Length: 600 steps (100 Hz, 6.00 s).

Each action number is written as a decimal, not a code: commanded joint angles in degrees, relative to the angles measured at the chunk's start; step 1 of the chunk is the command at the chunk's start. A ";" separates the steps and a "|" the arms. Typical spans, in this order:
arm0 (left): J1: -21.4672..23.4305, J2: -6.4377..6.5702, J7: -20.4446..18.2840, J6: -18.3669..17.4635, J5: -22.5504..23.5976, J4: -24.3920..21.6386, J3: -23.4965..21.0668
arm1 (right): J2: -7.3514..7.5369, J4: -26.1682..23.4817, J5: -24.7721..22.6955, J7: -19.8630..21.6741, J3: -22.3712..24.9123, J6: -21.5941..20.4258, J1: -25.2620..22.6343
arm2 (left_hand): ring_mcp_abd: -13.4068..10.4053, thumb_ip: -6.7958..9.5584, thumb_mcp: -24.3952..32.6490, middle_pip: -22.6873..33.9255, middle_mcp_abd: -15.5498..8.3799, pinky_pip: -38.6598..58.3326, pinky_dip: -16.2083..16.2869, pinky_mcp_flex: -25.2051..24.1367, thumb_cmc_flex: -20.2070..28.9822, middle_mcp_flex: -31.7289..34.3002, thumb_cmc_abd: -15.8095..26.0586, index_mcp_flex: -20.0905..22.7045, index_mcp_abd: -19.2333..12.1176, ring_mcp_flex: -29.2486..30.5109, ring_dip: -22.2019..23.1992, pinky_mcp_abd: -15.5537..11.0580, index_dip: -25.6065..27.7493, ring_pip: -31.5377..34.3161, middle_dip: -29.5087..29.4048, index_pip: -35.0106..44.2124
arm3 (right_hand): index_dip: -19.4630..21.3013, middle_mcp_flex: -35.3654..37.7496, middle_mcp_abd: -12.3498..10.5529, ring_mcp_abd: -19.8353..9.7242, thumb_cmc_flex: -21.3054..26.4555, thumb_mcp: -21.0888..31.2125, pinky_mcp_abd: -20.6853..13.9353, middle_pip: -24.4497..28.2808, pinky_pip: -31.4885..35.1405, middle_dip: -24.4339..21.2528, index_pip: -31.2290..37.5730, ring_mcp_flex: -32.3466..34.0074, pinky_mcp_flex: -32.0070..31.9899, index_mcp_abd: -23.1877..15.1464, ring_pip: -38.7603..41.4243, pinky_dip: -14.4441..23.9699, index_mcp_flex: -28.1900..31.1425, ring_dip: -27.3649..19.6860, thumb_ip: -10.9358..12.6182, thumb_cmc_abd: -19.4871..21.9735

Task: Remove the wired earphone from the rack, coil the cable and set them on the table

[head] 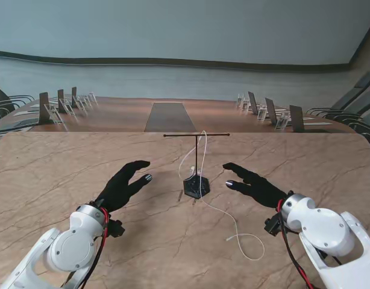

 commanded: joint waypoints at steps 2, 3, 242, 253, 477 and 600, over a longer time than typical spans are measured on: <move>0.23 -0.05 -0.39 0.24 -0.23 -0.18 0.04 | -0.11 0.15 0.23 1.07 -1.09 0.84 1.32 | -1.57 1.61 -0.27 -1.09 -0.45 -0.94 -0.65 -0.01 -2.16 -0.09 2.48 -2.19 -1.78 -1.32 0.32 -1.91 -0.45 -0.43 0.11 -2.35 | 1.63 -0.12 1.38 0.94 2.19 -0.63 1.42 2.35 4.16 1.26 5.63 -0.38 0.27 3.18 2.47 3.69 -1.20 1.41 -0.96 -0.48; 0.22 -0.05 -0.42 0.24 -0.25 -0.18 0.04 | -0.06 0.23 0.28 1.32 -1.24 1.03 1.54 | -1.62 1.61 -0.26 -1.11 -0.43 -0.95 -0.66 -0.01 -2.16 -0.13 2.53 -2.25 -1.81 -1.30 0.32 -1.92 -0.46 -0.43 0.10 -2.38 | 0.99 0.02 1.33 0.83 2.57 -0.91 1.29 1.85 4.41 0.74 6.00 -0.37 0.21 3.59 2.48 3.86 -1.34 1.01 -1.12 -0.44; 3.36 0.79 -3.14 -3.39 -0.77 -2.04 1.25 | -1.62 7.45 -1.70 -6.90 -17.56 -6.27 10.69 | -1.03 1.62 -0.27 -0.69 0.33 -0.72 -0.66 -0.04 -2.12 1.76 2.50 -1.48 -1.64 -0.97 0.59 -1.25 -0.19 0.23 0.72 -2.30 | 8.04 44.90 9.31 13.23 34.99 55.13 16.81 45.99 53.51 13.04 56.49 35.37 25.05 -0.80 39.85 -10.10 51.55 11.23 -7.44 -26.20; 3.18 0.90 -3.61 -3.37 -0.92 -2.18 1.95 | -1.18 6.65 -2.07 -5.31 -17.39 -6.09 10.26 | -0.40 1.62 -0.27 -0.21 0.94 -0.36 -0.24 -0.10 -2.07 3.08 2.45 -1.09 -1.68 -0.43 0.84 -1.01 -0.03 0.75 1.31 -2.02 | 13.08 45.23 11.07 14.72 36.11 56.32 19.00 53.05 57.57 15.78 60.36 37.30 25.92 -2.11 45.40 -8.58 51.83 14.04 -8.97 -28.02; -20.15 -4.48 4.42 -0.43 -12.54 11.93 22.22 | 2.52 1.89 -5.55 7.79 -20.14 0.94 4.51 | 8.79 -0.12 -0.95 18.56 5.72 31.01 25.23 -0.67 8.95 7.76 8.47 -3.21 1.35 3.47 33.36 -0.08 9.40 33.25 28.77 11.57 | 20.37 45.58 15.96 19.42 36.64 59.23 21.11 65.42 70.51 21.90 66.58 38.54 24.67 -5.74 60.76 -6.71 50.83 13.99 -8.39 -30.46; -19.94 -3.18 5.06 0.60 -1.70 10.72 22.43 | 3.35 -0.51 -8.87 11.27 -16.54 3.62 2.29 | 11.83 1.32 -0.39 25.03 1.43 53.04 16.30 5.60 41.52 33.45 -1.86 7.47 -11.51 26.02 27.16 5.22 20.71 41.00 29.10 41.60 | -12.86 10.65 2.56 5.57 15.06 20.36 7.59 35.46 34.35 8.36 44.90 9.64 4.39 -1.95 26.61 -5.51 8.63 5.56 -0.87 -10.97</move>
